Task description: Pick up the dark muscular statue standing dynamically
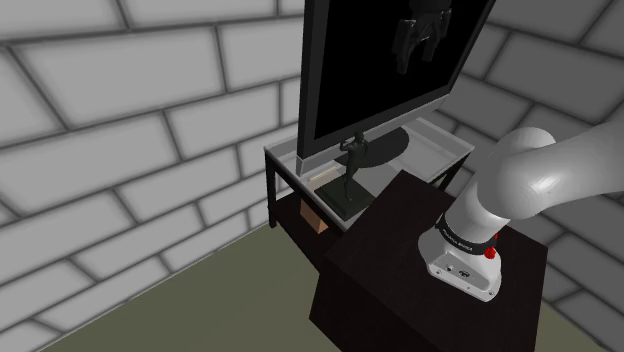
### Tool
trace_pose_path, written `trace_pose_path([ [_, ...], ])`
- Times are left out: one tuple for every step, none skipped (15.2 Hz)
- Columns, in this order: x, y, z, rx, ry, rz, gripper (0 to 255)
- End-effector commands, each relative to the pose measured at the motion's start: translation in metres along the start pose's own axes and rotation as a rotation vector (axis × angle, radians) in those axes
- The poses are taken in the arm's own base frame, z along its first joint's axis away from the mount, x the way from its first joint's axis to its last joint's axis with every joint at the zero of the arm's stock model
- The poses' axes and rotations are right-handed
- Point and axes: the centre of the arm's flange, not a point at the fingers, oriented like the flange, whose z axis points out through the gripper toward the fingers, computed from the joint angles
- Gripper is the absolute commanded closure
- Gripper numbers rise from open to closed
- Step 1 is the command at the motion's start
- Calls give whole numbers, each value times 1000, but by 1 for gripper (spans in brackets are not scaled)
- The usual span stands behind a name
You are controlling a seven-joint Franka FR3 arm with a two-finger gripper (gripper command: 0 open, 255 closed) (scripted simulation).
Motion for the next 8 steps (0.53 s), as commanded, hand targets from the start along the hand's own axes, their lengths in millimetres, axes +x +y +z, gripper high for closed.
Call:
trace_pose_path([
  [0,0,0,0,0,0,0],
  [7,3,11,7,-2,-5,0],
  [15,6,22,15,-5,-11,0],
  [22,9,33,22,-7,-16,0],
  [29,12,44,30,-10,-22,0],
  [37,15,55,37,-12,-27,0],
  [44,17,67,44,-14,-33,0],
  [51,20,78,52,-17,-38,0],
])
